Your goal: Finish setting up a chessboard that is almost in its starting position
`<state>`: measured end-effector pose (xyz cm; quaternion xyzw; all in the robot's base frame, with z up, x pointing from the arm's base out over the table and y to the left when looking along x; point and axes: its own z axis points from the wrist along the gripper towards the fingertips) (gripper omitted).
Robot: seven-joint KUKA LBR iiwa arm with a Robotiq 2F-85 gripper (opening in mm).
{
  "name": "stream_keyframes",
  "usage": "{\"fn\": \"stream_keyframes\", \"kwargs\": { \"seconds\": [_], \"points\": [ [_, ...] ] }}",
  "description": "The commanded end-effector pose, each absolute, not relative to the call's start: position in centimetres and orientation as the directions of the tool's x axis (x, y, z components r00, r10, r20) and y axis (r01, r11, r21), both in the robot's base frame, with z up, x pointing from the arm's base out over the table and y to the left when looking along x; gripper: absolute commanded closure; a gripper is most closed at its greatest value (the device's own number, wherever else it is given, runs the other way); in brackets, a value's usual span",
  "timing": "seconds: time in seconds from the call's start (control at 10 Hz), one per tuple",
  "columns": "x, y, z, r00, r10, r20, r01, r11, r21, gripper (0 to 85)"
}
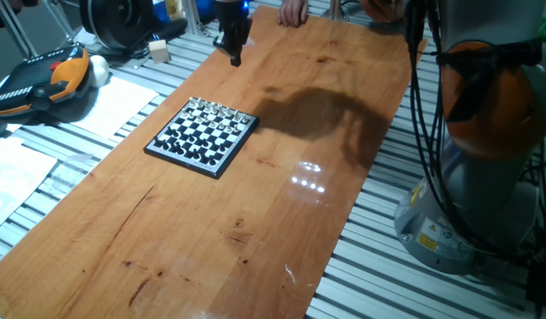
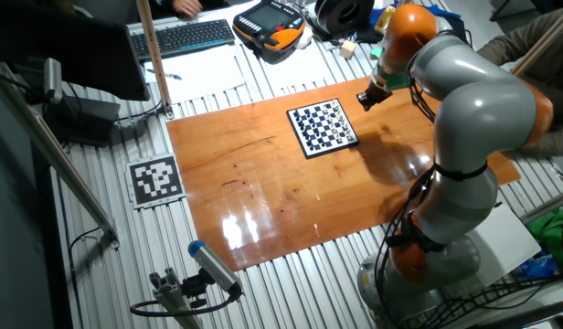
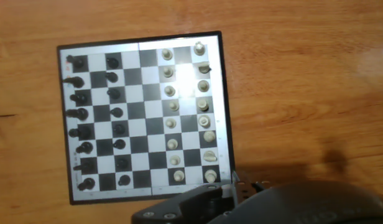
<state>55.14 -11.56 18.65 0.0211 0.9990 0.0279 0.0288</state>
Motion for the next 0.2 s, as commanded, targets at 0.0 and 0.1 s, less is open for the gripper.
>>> {"fn": "stream_keyframes", "kwargs": {
  "seconds": [0.0, 0.1],
  "points": [
    [55.29, -11.49, 18.59, -0.997, 0.041, -0.068, 0.036, 0.997, 0.07, 85.0],
    [55.33, -11.5, 18.59, -0.996, 0.035, -0.082, 0.03, 0.997, 0.066, 85.0]
  ]
}}
